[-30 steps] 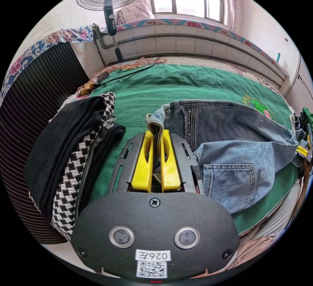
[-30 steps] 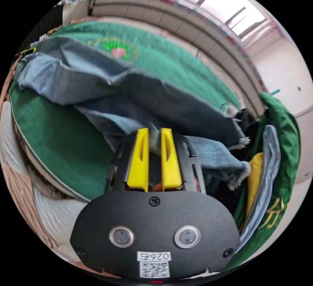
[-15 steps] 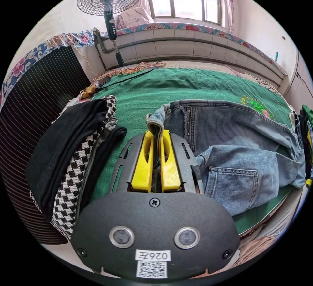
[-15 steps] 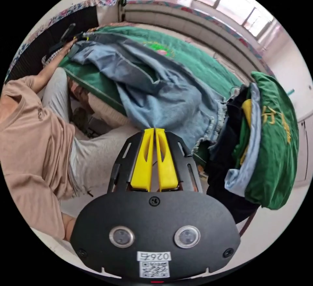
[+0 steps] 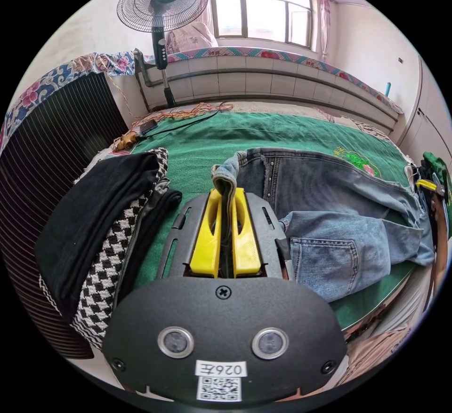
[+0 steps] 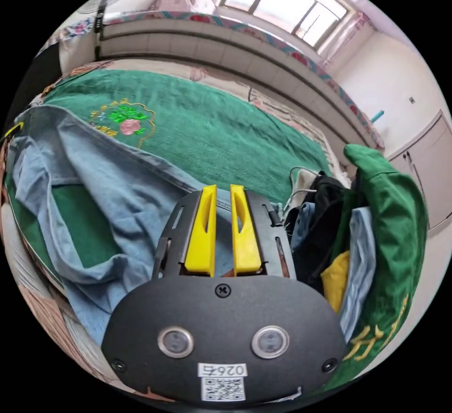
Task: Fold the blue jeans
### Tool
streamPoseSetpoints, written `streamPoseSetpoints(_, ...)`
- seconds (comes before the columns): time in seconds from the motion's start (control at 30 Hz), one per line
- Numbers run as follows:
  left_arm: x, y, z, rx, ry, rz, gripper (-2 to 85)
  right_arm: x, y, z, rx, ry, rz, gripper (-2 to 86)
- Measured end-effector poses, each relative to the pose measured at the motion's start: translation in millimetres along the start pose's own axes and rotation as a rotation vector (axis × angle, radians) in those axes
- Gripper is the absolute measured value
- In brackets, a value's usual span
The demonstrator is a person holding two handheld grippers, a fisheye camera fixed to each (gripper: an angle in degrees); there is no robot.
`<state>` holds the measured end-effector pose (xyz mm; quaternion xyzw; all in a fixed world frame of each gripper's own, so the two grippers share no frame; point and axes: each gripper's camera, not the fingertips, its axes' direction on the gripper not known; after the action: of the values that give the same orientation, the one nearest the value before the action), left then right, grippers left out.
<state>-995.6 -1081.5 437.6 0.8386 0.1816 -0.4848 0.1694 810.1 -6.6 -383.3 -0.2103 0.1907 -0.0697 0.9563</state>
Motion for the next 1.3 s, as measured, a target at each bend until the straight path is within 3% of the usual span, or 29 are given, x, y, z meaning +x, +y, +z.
streamPoseSetpoints(0.17, -12.2, 15.4, 5.9, 0.011, -0.002, 0.014, 1.6, 36.4, -17.2, 86.3, -0.158, -0.354, 0.089, 16.9)
streamPoseSetpoints(0.27, -18.8, 22.6, 11.9, 0.018, -0.008, 0.024, 1.5, 22.1, -0.3, 145.2, -0.301, -0.341, 0.077, 9.2)
streamPoseSetpoints(0.33, -28.9, 31.9, 9.7, 0.042, 0.014, 0.020, 1.5, 15.1, 8.0, 135.9, -0.224, -0.366, 0.093, 0.5)
streamPoseSetpoints(0.4, -42.2, 41.4, -0.7, 0.071, 0.051, 0.001, 1.5, 7.7, 13.2, 121.4, -0.195, -0.384, 0.113, -0.7)
streamPoseSetpoints(0.53, -87.7, 58.3, -39.1, 0.166, 0.185, -0.060, 1.5, -19.2, 43.6, 19.7, 0.053, -0.224, 0.148, -1.3)
streamPoseSetpoints(0.67, -126.8, 39.7, -52.1, 0.102, 0.162, -0.018, 2.0, -41.9, 51.9, -61.1, 0.200, -0.092, 0.155, -0.9)
streamPoseSetpoints(0.8, -175.2, -16.6, 20.6, -0.021, 0.136, -0.038, 4.2, -70.3, -7.4, -48.2, 0.285, -0.127, 0.147, 5.9)
streamPoseSetpoints(0.9, -206.1, -40.0, 134.7, -0.221, 0.152, -0.110, 5.2, -99.8, -75.2, 37.9, -0.050, -0.099, 0.097, 10.2)
streamPoseSetpoints(0.97, -214.9, -34.9, 190.9, -0.332, 0.148, -0.140, 3.6, -105.4, -80.7, 56.9, -0.118, -0.092, 0.126, 9.3)
streamPoseSetpoints(1.1, -221.3, -11.4, 240.6, -0.299, 0.070, -0.148, 0.2, -88.4, -43.1, 54.6, -0.041, -0.072, 0.278, 7.5)
streamPoseSetpoints(1.2, -229.7, -2.6, 273.3, -0.387, 0.053, -0.140, 0.4, -67.8, -28.8, 77.0, -0.093, -0.082, 0.356, 7.4)
streamPoseSetpoints(1.3, -235.9, 5.8, 284.0, -0.356, 0.067, -0.132, 2.3, -56.5, -28.6, 108.1, -0.109, -0.169, 0.430, 8.8)
